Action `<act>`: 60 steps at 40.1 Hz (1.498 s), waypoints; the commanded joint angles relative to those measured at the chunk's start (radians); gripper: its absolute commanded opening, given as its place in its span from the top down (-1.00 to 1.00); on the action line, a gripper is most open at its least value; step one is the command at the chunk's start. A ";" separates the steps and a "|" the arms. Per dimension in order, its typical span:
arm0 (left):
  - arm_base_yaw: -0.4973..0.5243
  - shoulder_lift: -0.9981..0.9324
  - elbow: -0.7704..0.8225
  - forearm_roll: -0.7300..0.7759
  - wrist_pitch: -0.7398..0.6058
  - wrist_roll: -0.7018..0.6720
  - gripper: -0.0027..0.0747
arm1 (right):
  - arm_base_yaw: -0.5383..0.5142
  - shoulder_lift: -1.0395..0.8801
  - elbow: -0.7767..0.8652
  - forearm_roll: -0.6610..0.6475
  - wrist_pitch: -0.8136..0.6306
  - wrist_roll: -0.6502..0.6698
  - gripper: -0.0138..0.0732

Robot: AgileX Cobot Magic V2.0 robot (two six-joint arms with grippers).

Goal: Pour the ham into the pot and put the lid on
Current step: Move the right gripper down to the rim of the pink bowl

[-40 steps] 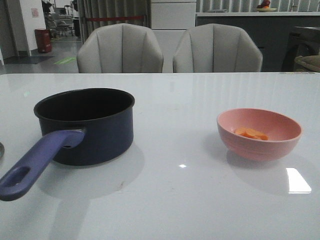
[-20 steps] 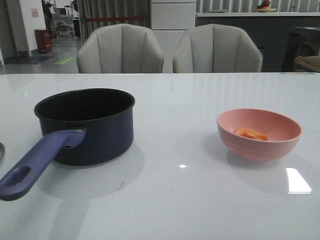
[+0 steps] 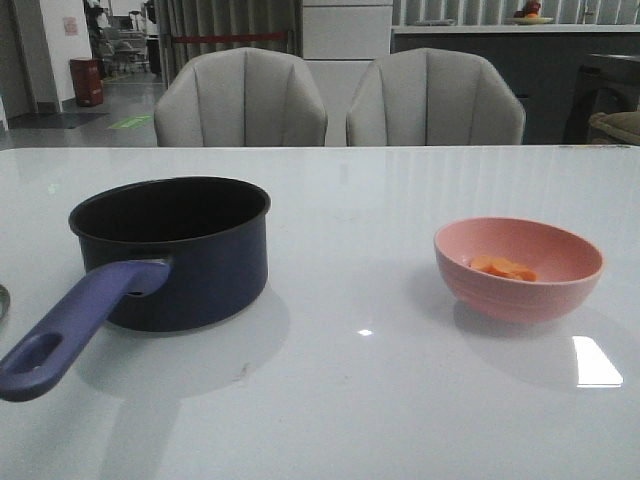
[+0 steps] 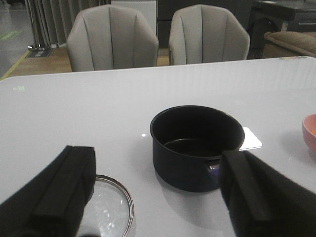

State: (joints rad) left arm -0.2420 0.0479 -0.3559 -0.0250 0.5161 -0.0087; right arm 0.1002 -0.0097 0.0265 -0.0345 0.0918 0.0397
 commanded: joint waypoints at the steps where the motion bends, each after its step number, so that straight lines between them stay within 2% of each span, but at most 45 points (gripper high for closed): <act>1: -0.008 0.011 -0.024 -0.011 -0.091 -0.009 -0.50 | -0.009 -0.020 -0.004 -0.016 -0.074 -0.005 0.35; 4: -0.008 0.011 -0.023 -0.011 -0.091 -0.009 -0.50 | -0.009 -0.020 -0.004 -0.017 -0.081 -0.006 0.35; 9: -0.008 0.011 -0.020 -0.011 -0.094 -0.009 -0.50 | -0.007 -0.020 -0.010 0.013 -0.219 0.004 0.35; 11: -0.008 0.011 -0.020 -0.011 -0.098 -0.009 -0.50 | -0.006 -0.020 -0.027 0.035 -0.231 0.004 0.35; 18: -0.010 0.011 -0.020 -0.011 -0.106 -0.009 -0.50 | -0.006 0.087 -0.171 0.059 -0.134 0.004 0.35; 26: -0.010 0.011 -0.020 -0.011 -0.108 -0.009 -0.50 | -0.006 0.369 -0.377 0.076 0.095 -0.005 0.35; 39: -0.010 0.011 -0.020 -0.011 -0.110 -0.009 -0.50 | -0.006 0.610 -0.415 0.121 0.000 -0.004 0.32; 43: -0.010 0.011 -0.020 -0.011 -0.110 -0.009 -0.50 | -0.006 0.719 -0.452 0.129 0.025 -0.002 0.03; 46: -0.010 0.011 -0.020 -0.011 -0.110 -0.009 -0.50 | -0.006 0.798 -0.495 0.163 0.047 -0.001 -0.32; 50: -0.010 0.011 -0.020 -0.011 -0.110 -0.009 -0.50 | -0.006 0.905 -0.559 0.202 0.075 -0.001 -0.57; 60: -0.019 0.011 -0.020 -0.003 -0.099 -0.009 -0.50 | -0.006 1.229 -0.813 0.273 0.276 0.000 -0.57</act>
State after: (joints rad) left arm -0.2484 0.0455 -0.3502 -0.0270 0.4902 -0.0087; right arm 0.1002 1.1523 -0.6874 0.2083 0.3572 0.0428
